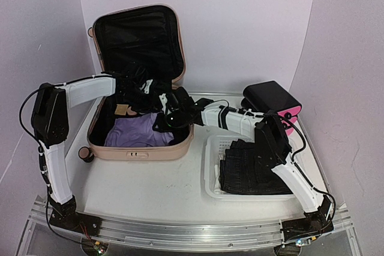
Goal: Open, take out, and arrange the luggage
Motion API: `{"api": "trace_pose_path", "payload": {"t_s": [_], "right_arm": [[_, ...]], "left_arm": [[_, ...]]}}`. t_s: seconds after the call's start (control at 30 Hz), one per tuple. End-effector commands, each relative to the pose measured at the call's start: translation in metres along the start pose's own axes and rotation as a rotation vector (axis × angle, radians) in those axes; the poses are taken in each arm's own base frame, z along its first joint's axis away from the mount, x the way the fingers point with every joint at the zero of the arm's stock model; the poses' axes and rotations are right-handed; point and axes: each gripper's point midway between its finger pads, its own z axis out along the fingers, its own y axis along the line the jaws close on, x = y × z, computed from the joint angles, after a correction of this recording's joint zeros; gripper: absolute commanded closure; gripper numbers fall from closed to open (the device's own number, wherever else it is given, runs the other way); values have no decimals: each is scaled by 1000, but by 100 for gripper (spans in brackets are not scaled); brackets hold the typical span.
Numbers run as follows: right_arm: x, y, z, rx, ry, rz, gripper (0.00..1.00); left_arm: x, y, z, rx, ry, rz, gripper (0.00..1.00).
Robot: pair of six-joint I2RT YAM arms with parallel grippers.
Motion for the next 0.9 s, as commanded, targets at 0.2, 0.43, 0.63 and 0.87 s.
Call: {"api": "trace_pose_path", "payload": {"t_s": [0.2,0.43,0.63,0.87], "right_arm": [[-79,67,-49,-195,-216,230,100],[-109,68,-91,-253,-242,496,100],[-119,59,-120,-288,-224,719,100],[-126,70,-145,-367,-198,916,100]], "left_arm": [[-44,-18,-54,29,-179,19,46],[-55,-28,-124,-9,-324,60,20],[-44,-25,-168,-66,-407,82,17],[-20,-12,-168,-97,-384,70,17]]}}
